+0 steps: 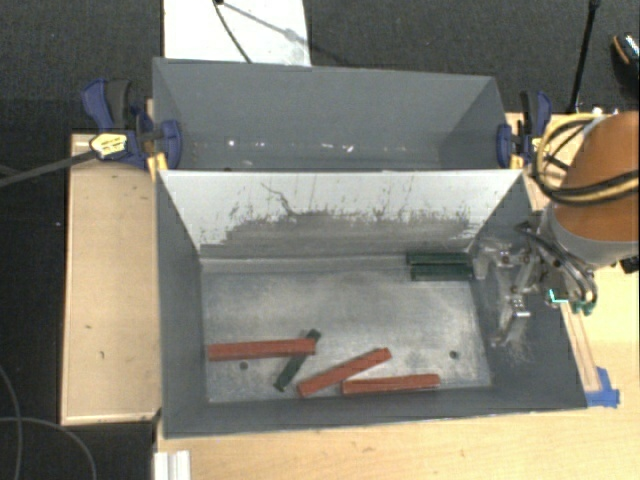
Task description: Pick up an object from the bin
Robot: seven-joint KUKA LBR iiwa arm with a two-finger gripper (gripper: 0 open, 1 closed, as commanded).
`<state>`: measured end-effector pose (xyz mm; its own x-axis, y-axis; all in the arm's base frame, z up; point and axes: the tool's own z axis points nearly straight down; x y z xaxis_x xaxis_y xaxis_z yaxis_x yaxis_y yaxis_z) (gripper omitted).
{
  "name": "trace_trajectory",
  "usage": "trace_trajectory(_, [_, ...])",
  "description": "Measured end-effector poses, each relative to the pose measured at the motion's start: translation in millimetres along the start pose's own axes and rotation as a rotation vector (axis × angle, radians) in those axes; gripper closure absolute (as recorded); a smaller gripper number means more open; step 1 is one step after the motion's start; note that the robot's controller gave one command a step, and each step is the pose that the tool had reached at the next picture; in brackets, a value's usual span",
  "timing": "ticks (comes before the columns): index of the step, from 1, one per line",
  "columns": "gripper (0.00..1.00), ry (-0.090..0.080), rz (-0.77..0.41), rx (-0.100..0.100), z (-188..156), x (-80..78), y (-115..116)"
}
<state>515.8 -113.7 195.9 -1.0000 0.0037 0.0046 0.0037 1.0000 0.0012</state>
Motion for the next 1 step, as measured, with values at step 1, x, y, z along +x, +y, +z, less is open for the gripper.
trace_trajectory(1, [0.00, -0.007, 0.188, -0.001, 128.2, -67.9, 15.3])
